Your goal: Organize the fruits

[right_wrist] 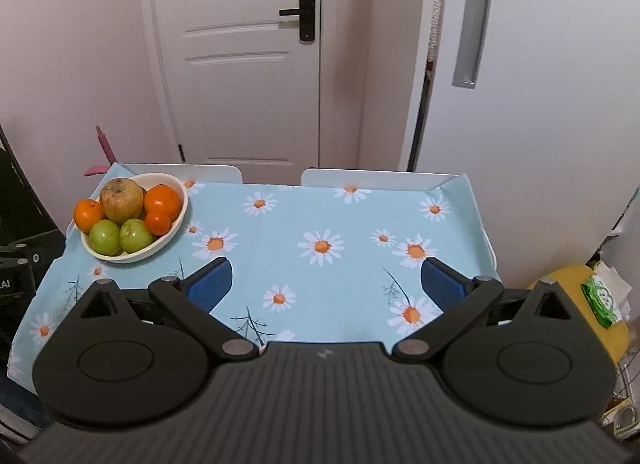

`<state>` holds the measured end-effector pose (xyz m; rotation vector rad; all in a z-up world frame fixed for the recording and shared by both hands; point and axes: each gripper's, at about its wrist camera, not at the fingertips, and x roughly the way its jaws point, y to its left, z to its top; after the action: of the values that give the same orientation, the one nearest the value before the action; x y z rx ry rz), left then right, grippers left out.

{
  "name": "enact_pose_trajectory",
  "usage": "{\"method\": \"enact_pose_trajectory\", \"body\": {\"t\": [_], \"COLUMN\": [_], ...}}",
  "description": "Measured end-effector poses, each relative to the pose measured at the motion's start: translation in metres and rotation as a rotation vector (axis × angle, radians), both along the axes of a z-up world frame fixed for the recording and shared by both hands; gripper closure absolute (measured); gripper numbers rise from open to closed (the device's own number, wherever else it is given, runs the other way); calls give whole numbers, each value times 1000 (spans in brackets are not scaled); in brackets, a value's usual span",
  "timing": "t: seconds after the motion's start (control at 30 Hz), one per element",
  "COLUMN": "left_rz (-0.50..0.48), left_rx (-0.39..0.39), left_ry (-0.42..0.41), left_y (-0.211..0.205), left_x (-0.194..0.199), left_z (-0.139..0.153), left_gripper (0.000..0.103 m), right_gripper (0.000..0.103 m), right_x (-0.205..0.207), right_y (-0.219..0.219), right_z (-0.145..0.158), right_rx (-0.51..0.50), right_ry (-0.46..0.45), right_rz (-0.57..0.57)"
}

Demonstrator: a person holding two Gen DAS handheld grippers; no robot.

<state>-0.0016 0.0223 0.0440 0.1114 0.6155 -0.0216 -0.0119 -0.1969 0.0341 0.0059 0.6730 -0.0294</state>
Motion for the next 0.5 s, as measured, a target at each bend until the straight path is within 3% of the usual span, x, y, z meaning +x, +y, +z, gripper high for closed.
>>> {"method": "enact_pose_trajectory", "body": {"t": [0.5], "left_rz": [-16], "left_rx": [25], "left_ry": [1], "left_y": [-5], "left_x": [-3], "left_z": [-1], "left_gripper": [0], "right_gripper": [0], "right_x": [-1], "right_y": [-3], "right_z": [-1], "right_rx": [12], "right_ry": [4], "right_rz": [-18]}}
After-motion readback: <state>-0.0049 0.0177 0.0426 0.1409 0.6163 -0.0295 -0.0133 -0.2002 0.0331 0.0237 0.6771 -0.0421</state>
